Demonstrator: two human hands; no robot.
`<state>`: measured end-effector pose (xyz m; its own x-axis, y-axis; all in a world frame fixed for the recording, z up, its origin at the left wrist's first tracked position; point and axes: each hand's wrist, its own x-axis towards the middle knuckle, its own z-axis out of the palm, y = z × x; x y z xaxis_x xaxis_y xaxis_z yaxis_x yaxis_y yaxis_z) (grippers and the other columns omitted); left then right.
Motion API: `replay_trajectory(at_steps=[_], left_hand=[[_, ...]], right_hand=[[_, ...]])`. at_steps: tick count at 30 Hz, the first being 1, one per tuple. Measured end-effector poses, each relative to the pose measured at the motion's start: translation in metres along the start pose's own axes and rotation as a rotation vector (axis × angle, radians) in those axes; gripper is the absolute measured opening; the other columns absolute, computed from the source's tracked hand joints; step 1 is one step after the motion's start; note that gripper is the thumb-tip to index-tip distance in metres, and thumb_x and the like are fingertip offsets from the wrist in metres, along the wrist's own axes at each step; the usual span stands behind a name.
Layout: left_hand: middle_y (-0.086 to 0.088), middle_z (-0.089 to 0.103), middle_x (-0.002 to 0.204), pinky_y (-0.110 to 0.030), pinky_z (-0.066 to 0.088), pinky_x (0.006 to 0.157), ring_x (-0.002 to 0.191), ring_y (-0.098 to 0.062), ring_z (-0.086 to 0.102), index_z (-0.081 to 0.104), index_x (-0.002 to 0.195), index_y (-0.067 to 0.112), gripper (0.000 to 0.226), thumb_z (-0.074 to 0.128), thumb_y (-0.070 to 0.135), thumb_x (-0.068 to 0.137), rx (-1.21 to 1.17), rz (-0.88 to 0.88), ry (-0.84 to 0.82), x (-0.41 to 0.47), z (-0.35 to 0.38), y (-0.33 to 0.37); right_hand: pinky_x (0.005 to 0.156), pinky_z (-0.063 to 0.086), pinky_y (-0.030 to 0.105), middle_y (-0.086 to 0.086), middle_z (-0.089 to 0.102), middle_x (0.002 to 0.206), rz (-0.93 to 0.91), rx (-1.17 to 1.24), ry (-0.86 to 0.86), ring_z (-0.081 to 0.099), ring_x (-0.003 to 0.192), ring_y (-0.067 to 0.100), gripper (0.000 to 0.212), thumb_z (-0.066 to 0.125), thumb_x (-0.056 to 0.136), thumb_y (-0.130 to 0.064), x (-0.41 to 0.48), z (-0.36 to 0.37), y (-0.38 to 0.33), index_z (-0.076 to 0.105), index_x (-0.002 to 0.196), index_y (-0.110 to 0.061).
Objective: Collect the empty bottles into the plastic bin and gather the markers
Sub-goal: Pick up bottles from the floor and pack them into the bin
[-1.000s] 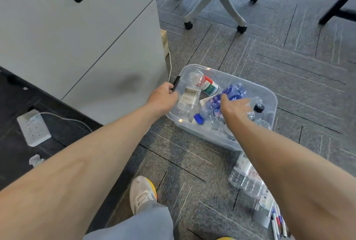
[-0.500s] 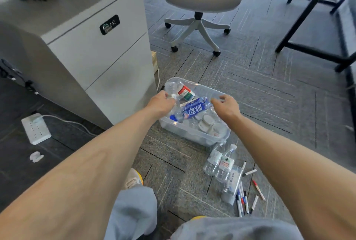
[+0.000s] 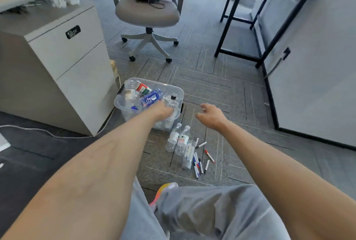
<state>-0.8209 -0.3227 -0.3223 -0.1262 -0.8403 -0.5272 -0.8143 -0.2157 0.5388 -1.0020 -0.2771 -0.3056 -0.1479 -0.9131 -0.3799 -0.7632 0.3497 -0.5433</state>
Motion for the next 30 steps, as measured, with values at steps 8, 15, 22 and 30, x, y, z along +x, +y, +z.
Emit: replay_trajectory(at_steps=[8,15,22,30], left_hand=[[-0.016,0.04,0.149,-0.045,0.033,0.113,0.134,-0.035,0.04,0.038,0.144,0.003,0.053,0.041,0.031,0.099,0.063,0.092,-0.057,-0.022,0.041,0.023],[-0.017,0.049,0.142,-0.035,0.04,0.099,0.127,-0.032,0.048,0.044,0.14,0.002,0.05,0.041,0.034,0.102,0.145,0.038,-0.125,0.04,0.093,-0.003],[-0.018,0.045,0.145,-0.034,0.039,0.092,0.129,-0.033,0.046,0.04,0.142,0.004,0.056,0.04,0.04,0.1,0.244,-0.159,-0.185,0.161,0.138,-0.05],[-0.019,0.036,0.151,-0.044,0.036,0.108,0.136,-0.035,0.04,0.03,0.146,0.004,0.065,0.041,0.044,0.096,0.458,-0.249,-0.239,0.298,0.216,-0.078]], right_hand=[[0.104,0.04,0.034,0.013,0.048,0.146,0.005,0.026,0.11,0.05,0.127,0.03,0.057,0.05,0.092,-0.022,-0.035,-0.03,0.029,0.038,0.148,-0.015],[0.102,0.042,0.037,0.012,0.048,0.145,0.098,0.019,0.028,0.053,0.123,0.03,0.057,0.05,0.094,-0.024,0.005,0.022,0.091,0.036,0.149,-0.016],[0.092,0.043,0.036,0.014,0.048,0.143,0.183,-0.024,-0.147,0.052,0.121,0.032,0.057,0.048,0.092,-0.022,0.126,0.102,0.159,0.037,0.147,-0.014],[0.07,0.046,0.035,0.009,0.062,0.108,0.29,0.159,-0.136,0.06,0.089,0.029,0.031,0.048,0.09,-0.023,0.236,0.175,0.227,0.055,0.118,-0.013]])
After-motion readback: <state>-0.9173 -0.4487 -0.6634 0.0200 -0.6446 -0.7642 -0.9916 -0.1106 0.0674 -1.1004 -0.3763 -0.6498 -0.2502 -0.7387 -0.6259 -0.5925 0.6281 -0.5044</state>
